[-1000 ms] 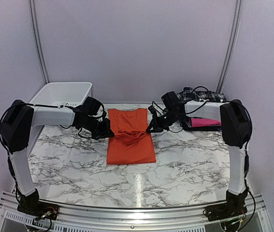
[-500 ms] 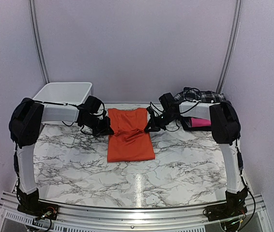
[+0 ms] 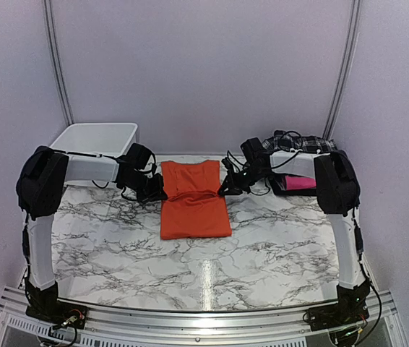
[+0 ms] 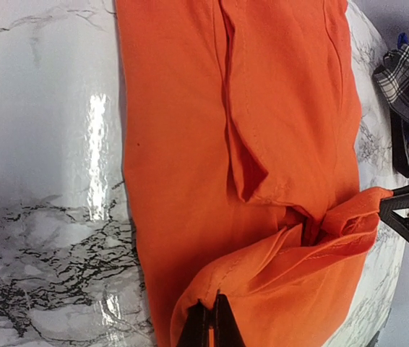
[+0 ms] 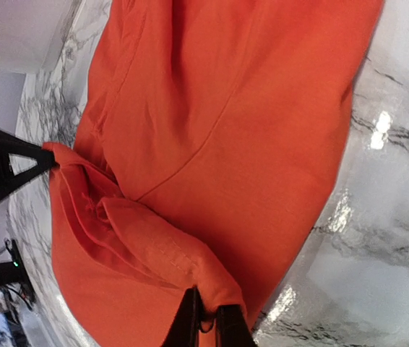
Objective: Fold and stack the mixed laundry pile
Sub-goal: Fold the rectangle-folded T-shirt at the center of the board, then smooth out the 2/3-rectangle-folded T-shirt at the center of the board.
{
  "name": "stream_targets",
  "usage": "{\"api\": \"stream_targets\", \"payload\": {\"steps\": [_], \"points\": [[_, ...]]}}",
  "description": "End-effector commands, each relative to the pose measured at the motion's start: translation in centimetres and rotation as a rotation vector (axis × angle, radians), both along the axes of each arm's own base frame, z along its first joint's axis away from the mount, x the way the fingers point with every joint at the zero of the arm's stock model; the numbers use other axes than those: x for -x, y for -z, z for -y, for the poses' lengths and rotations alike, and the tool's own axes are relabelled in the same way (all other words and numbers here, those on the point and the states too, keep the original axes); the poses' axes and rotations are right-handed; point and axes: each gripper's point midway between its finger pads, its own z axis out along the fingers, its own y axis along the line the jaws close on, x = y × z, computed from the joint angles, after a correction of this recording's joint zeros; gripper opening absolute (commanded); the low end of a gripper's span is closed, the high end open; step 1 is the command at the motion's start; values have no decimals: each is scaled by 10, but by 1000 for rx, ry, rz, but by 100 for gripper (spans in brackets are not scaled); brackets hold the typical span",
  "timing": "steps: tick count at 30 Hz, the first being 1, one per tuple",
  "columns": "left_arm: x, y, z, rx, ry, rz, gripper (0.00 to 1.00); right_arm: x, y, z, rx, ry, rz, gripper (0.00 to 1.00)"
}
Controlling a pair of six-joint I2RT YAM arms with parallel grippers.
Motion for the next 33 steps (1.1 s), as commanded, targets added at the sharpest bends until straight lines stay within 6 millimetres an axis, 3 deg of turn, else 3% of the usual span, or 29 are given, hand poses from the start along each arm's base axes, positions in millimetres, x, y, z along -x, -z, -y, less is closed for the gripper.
{"api": "stream_targets", "payload": {"steps": [1, 4, 7, 11, 14, 18, 23, 27, 30, 33], "points": [[-15, 1, -5, -29, -11, 28, 0, -16, -15, -4, -31, -1, 60, 15], [-19, -15, -5, -23, -10, 71, 15, -21, -35, -1, -44, 3, 93, 37], [-17, -36, -18, -51, -43, 136, 37, -25, -62, 14, -59, 26, 131, 48], [-5, -64, -27, -48, -41, 224, 46, -11, -80, 30, -53, 22, 156, 50], [15, -66, -4, 7, 95, 231, 44, 13, -81, 24, -97, -14, 122, 49], [39, -54, 41, 71, 254, 195, 41, 49, -68, -3, -132, -93, 60, 46], [25, -21, 60, 84, 251, 124, 36, 89, -40, -34, -176, -161, -39, 42], [-2, -3, 55, 37, 192, 129, 34, 100, -9, -32, -149, -161, -92, 40], [-28, 11, 34, -10, 101, 122, 33, 108, 13, -27, -110, -169, -125, 38], [-47, 5, 15, -43, 52, 147, 34, 115, 28, -21, -80, -174, -152, 38]]}}
